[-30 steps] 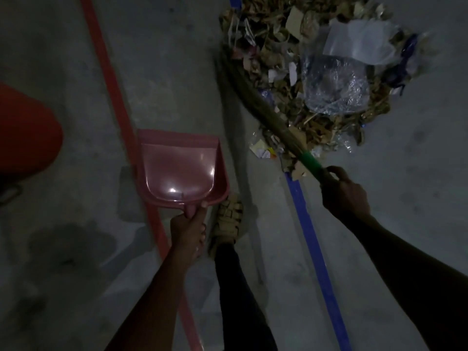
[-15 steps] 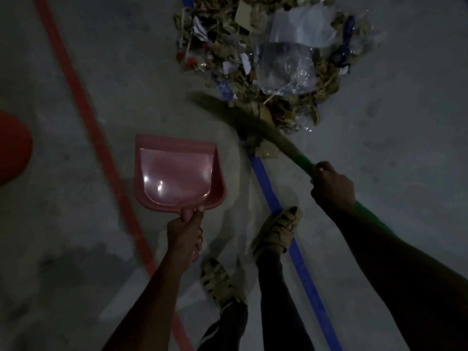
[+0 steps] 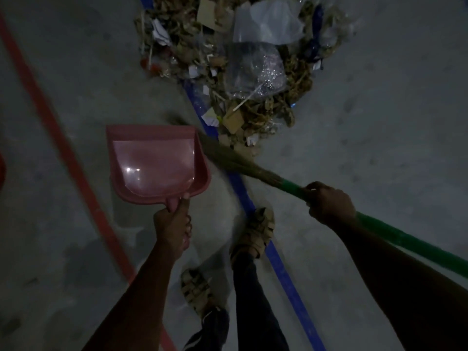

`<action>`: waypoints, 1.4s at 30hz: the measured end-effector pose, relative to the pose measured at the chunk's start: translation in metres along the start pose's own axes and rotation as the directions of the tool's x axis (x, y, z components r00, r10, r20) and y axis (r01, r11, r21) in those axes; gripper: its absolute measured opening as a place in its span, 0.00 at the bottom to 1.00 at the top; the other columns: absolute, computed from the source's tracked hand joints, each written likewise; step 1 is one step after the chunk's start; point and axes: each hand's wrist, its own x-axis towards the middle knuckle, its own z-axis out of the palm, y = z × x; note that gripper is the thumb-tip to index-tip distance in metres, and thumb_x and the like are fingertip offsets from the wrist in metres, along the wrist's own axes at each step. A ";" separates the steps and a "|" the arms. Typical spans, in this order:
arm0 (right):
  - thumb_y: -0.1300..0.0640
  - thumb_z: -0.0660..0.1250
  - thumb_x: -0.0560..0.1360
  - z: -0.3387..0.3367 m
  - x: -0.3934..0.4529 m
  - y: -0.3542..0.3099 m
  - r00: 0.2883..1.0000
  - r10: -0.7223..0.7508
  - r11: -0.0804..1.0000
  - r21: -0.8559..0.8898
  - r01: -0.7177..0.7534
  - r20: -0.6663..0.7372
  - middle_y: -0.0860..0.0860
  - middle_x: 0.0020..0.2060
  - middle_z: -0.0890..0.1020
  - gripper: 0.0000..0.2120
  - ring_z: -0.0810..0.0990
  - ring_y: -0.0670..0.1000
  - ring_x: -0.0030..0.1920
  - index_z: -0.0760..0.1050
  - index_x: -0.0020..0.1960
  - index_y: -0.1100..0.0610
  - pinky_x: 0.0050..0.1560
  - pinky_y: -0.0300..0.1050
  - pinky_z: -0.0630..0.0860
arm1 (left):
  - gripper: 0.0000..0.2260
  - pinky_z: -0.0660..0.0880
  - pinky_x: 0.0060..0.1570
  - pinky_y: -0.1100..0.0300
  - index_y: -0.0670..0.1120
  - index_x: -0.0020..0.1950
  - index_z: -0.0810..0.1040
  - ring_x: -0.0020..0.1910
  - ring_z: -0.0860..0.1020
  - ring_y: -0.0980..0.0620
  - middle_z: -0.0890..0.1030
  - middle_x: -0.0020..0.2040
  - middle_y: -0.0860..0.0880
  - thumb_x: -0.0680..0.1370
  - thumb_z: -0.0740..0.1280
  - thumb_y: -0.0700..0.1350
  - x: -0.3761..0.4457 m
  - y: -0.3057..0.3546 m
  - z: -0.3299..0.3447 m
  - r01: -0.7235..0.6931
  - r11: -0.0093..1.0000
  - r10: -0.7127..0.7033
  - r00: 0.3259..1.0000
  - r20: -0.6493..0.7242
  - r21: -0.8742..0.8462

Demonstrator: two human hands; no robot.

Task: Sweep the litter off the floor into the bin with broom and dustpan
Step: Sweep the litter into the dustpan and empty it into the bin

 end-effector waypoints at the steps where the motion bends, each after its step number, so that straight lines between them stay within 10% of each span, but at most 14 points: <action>1: 0.54 0.69 0.75 -0.003 0.002 0.004 0.998 0.055 0.998 -0.009 -0.055 0.003 0.45 0.59 0.78 0.22 0.78 0.48 0.38 0.73 0.68 0.48 0.33 0.43 0.76 | 0.24 0.60 0.20 0.69 0.49 0.31 0.65 0.17 0.64 0.55 0.66 0.24 0.50 0.77 0.72 0.57 0.000 0.003 0.008 -0.001 1.000 0.001 1.000 -0.012 -0.003; 13: 0.60 0.67 0.73 -0.052 0.054 0.000 0.950 -0.027 0.994 -0.110 -0.008 -0.310 0.50 0.66 0.71 0.28 0.74 0.56 0.38 0.69 0.73 0.53 0.29 0.43 0.64 | 0.22 0.60 0.20 0.68 0.49 0.33 0.65 0.18 0.65 0.56 0.67 0.25 0.50 0.77 0.74 0.56 0.006 0.021 0.073 -0.008 1.000 0.009 1.000 0.019 -0.006; 27: 0.60 0.68 0.75 -0.092 0.096 -0.067 0.894 -0.020 0.993 0.093 0.069 -0.447 0.50 0.67 0.73 0.23 0.79 0.56 0.36 0.73 0.69 0.52 0.29 0.46 0.75 | 0.22 0.61 0.22 0.67 0.47 0.33 0.64 0.18 0.62 0.54 0.64 0.28 0.47 0.77 0.74 0.51 0.065 0.078 0.026 0.009 0.991 0.004 0.995 0.097 -0.137; 42: 0.62 0.69 0.72 -0.162 0.230 -0.241 0.843 0.181 0.983 0.122 -0.138 -0.507 0.63 0.67 0.72 0.38 0.79 0.65 0.51 0.57 0.78 0.57 0.39 0.55 0.78 | 0.20 0.62 0.22 0.66 0.44 0.34 0.71 0.18 0.65 0.53 0.70 0.25 0.47 0.76 0.75 0.54 0.193 0.200 -0.058 0.036 0.977 -0.085 0.970 0.229 0.211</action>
